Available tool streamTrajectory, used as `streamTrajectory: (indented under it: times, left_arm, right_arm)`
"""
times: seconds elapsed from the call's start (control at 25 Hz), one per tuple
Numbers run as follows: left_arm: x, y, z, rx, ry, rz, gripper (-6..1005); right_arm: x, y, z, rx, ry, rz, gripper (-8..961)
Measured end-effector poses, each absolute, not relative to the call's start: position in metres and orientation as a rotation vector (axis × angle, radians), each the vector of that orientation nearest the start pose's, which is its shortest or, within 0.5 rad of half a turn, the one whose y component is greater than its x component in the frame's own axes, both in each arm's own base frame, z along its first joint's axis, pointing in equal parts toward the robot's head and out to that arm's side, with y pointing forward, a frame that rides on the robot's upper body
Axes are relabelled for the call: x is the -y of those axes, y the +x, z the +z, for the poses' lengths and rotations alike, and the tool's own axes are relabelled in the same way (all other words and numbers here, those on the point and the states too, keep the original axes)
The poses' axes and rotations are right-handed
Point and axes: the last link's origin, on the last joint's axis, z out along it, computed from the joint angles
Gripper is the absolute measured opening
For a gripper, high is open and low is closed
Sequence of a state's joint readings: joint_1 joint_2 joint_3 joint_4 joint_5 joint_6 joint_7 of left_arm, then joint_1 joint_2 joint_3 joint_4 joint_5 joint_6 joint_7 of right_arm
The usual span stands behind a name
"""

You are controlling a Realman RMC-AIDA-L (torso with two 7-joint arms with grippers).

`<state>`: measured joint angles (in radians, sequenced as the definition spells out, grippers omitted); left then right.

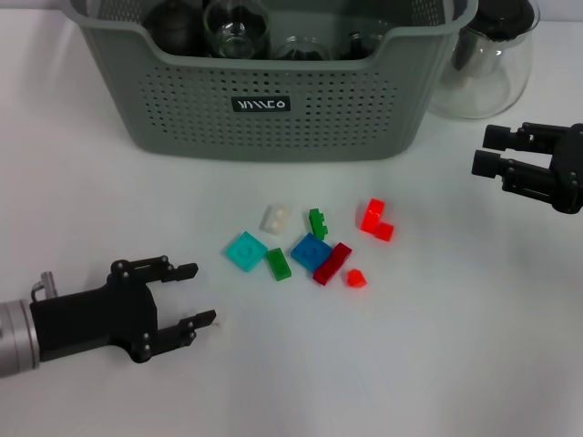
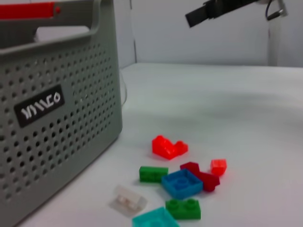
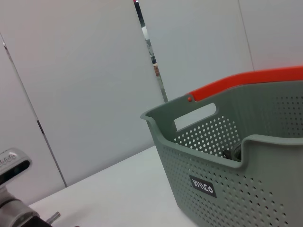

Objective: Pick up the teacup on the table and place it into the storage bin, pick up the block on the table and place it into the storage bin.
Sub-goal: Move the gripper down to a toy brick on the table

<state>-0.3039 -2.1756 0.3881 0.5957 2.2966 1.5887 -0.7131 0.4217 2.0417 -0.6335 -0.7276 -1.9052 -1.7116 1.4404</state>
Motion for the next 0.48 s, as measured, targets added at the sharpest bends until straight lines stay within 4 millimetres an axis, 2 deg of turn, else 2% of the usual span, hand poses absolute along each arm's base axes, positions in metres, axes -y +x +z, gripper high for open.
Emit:
streamTrajectory:
  times: [0.16, 0.48]
  left_arm:
    - [-0.222, -0.345, -0.044, 0.28, -2.682, -0.464, 604]
    - [-0.213, -0.35, -0.053, 0.222, -2.681, -0.435, 613]
  right_arm:
    - [-0.303, 0.28, 0.04, -0.696, -2.643, 0.86, 488]
    - [-0.303, 0.28, 0.04, -0.697, -2.644, 0.858, 489]
